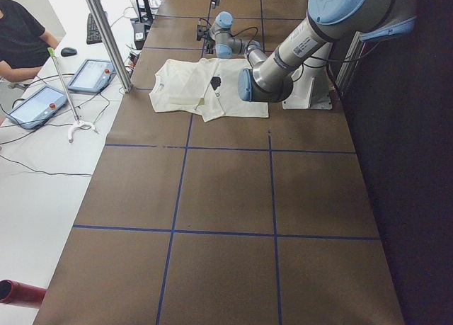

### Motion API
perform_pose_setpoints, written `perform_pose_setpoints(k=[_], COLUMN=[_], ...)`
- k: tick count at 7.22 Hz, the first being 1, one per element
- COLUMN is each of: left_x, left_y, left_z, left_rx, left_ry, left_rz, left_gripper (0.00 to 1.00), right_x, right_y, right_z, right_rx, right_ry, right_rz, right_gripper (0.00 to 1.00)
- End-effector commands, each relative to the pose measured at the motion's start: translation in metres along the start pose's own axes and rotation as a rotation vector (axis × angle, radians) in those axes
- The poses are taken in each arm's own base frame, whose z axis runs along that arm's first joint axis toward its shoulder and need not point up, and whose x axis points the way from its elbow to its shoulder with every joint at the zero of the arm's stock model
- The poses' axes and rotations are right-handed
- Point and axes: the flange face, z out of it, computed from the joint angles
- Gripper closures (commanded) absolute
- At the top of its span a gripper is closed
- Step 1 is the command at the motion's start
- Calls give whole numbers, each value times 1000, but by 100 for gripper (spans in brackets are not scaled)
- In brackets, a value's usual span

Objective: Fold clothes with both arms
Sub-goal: 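Fold the other sleeve across the shirt with the left gripper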

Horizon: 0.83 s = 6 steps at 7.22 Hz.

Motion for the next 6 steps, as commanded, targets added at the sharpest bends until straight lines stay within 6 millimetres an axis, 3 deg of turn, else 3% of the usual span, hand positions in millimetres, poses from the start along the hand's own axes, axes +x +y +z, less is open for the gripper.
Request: perform_pose_setpoints(k=[1,2,3,4,5,6], left_x=[-87,-132,-170,-196,-205,-208], left_y=[-18,-17,-28,-36,-34,-35], left_z=[-102,-154,-194,-210,-203,-203], left_rx=[-81,-67,-98,-116,-124,-125], left_ry=[36,22,-14,-39,-57,-61], left_rz=[-13,-4,55,93,90,87], left_gripper=[11,14,15,15,15,15], right_x=[-78,-124,-149,-163,-172,-177], right_y=[78,147,204,255,305,328], right_z=[75,113,136,150,160,160], right_rx=[40,91,78,37,49,66], right_ry=[-30,-31,-43,-37,53,108], right_rz=[65,95,177,265,286,303], right_gripper=[0,0,0,6,11,13])
